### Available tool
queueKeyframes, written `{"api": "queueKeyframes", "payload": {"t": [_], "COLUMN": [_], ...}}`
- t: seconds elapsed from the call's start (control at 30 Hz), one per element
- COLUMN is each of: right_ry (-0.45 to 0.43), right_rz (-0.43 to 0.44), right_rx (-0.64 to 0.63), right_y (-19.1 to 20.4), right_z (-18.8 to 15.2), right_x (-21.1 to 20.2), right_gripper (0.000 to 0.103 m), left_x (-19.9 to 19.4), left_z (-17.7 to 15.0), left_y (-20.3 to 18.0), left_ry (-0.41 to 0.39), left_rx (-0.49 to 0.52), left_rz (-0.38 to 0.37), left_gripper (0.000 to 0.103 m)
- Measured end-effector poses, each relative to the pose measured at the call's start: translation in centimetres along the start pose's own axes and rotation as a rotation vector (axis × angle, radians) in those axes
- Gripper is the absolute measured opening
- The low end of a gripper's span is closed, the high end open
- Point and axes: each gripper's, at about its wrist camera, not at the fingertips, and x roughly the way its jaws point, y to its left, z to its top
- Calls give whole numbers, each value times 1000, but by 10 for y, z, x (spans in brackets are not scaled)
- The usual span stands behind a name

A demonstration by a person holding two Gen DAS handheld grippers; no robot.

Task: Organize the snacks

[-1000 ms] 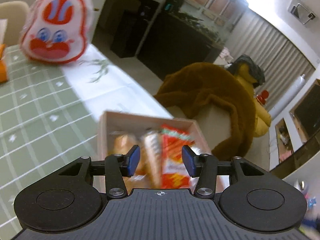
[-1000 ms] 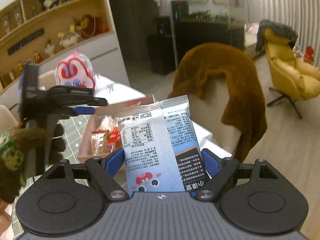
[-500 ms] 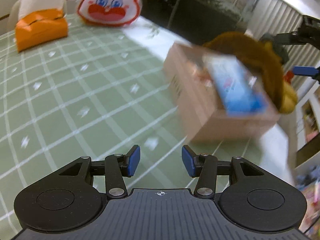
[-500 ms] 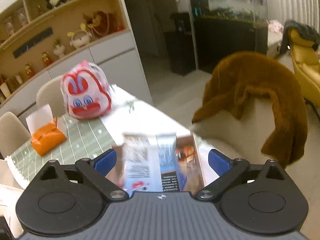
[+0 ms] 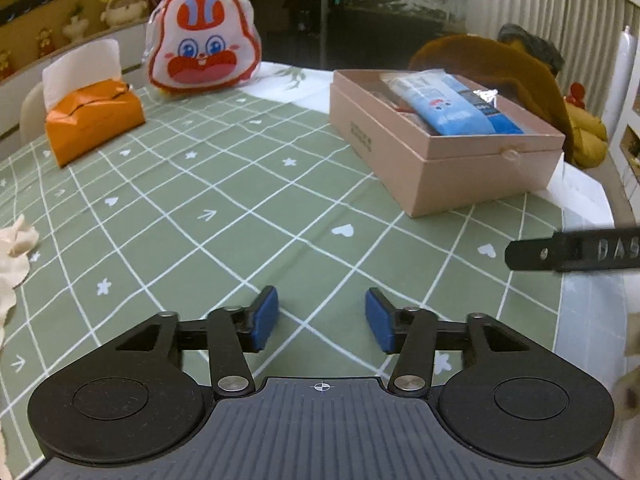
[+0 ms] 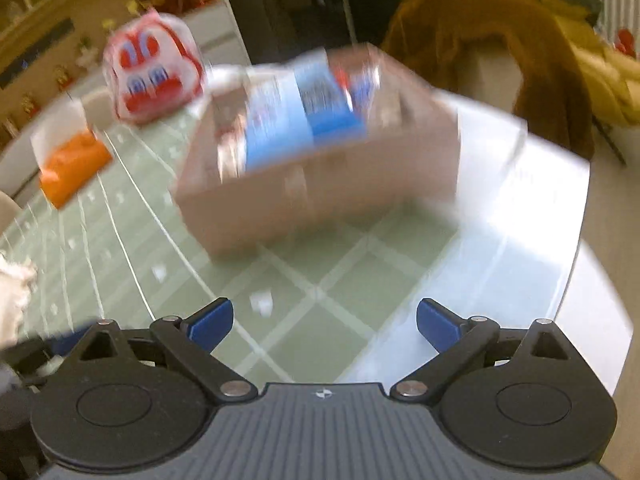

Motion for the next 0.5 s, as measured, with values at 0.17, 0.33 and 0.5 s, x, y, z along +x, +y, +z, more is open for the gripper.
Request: {"api": "queueKeyframes", "payload": {"t": [0.17,0.33,0.5], "right_ry": [-30,-61,-101], "right_rz": [-171,-193,-199], "right_rx": [-102,-72,-70], "right_y": [14,13,12], "right_z": [-13,-16,-23], "right_x": [10,9,6], "right_gripper": [103,103,103], "left_x": [7,10,11], "left_z": [-2,-2,-1], "left_y": [-7,-14,-15], "left_ry": [-48,-65,-70], "left_rx": [31,26,35], "left_rz": [-13,7,-4], "left_gripper": [72,73,73]}}
